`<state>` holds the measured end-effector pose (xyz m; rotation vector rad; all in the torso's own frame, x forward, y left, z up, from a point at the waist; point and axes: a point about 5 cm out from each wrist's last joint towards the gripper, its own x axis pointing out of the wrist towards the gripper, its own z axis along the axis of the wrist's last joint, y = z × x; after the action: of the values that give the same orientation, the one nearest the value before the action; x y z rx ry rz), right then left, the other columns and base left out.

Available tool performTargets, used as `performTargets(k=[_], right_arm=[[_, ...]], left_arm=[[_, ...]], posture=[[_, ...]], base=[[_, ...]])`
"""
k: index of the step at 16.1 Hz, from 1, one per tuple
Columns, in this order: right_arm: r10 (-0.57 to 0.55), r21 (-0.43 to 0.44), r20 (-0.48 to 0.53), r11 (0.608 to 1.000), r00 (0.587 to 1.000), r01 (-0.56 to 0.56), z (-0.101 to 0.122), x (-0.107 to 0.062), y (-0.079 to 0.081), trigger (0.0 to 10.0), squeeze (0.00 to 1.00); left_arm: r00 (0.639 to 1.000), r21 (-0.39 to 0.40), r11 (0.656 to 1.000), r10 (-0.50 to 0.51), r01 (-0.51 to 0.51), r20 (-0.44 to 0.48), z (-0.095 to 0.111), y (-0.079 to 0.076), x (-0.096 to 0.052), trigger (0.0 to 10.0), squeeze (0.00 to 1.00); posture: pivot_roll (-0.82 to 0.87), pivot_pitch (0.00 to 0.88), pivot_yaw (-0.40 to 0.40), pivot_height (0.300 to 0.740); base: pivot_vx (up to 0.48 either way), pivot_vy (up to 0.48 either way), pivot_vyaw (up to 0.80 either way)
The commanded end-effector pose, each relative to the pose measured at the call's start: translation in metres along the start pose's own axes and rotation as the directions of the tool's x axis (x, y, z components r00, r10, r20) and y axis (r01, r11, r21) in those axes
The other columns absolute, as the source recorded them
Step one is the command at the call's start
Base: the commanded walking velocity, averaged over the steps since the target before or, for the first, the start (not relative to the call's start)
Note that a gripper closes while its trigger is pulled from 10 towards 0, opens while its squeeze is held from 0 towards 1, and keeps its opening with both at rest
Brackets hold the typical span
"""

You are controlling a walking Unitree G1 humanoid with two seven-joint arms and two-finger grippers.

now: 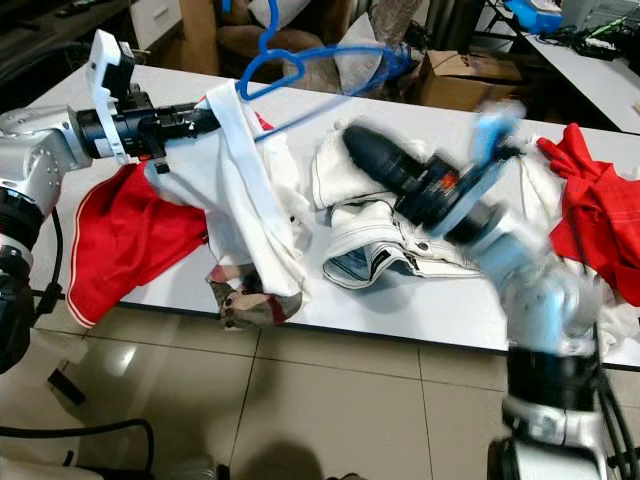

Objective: Hang hanger

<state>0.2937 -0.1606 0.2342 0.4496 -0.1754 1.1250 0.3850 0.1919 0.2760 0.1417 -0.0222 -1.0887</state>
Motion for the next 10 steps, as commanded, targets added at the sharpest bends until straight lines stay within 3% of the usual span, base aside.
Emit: performTargets(k=[1,3,4,5,6,8,10], right_arm=[[-0.03,-0.041,-0.013,0.999,0.999,0.029,-0.001,0.002,-0.001,10.0,1.0],[-0.083,-0.055,-0.106,0.995,0.991,0.078,-0.023,0.008,-0.003,10.0,1.0],[-0.102,-0.051,-0.136,0.994,0.986,0.096,-0.031,0.009,-0.005,10.0,0.51],[-0.103,-0.05,-0.143,0.994,0.984,0.097,-0.033,0.009,-0.005,10.0,0.51],[-0.082,-0.029,-0.16,0.996,0.984,0.079,-0.039,0.01,-0.004,10.0,0.0],[-0.033,0.006,-0.222,0.999,0.974,0.035,-0.054,0.012,-0.003,10.0,0.0],[-0.062,-0.009,-0.276,0.998,0.959,0.062,-0.067,0.013,-0.011,10.0,0.0]], left_arm=[[1.0,0.042,0.999,-0.027,0.027,0.007,0.007,-0.002,0.0,0.0,0.0],[0.998,0.078,0.995,-0.063,0.062,0.007,0.009,-0.007,0.002,0.0,0.0],[0.997,0.088,0.993,-0.076,0.074,0.015,0.011,-0.009,0.002,0.0,0.0],[0.997,0.091,0.993,-0.08,0.078,0.017,0.012,-0.01,0.002,0.0,0.0],[0.996,0.1,0.991,-0.091,0.089,0.023,0.015,-0.012,0.002,0.0,0.0],[0.994,0.113,0.989,-0.1,0.095,0.043,0.021,-0.014,0.003,0.0,0.0],[0.992,0.113,0.989,-0.107,0.1,0.059,0.025,-0.016,0.002,0.0,0.0]], posture=[[-0.04,0.0,-0.02,0.74],[-0.03,0.0,-0.021,0.74],[-0.03,0.0,-0.02,0.74],[-0.03,0.0,-0.02,0.74],[-0.03,0.0,-0.02,0.74],[-0.03,0.0,-0.02,0.74],[-0.02,0.0,-0.021,0.74]], base=[[0.0,0.0,0.0],[0.0,0.0,0.0],[0.0,0.0,0.0],[0.0,0.0,0.0],[0.0,0.0,0.0],[0.0,0.0,0.0],[0.0,0.0,0.0]])
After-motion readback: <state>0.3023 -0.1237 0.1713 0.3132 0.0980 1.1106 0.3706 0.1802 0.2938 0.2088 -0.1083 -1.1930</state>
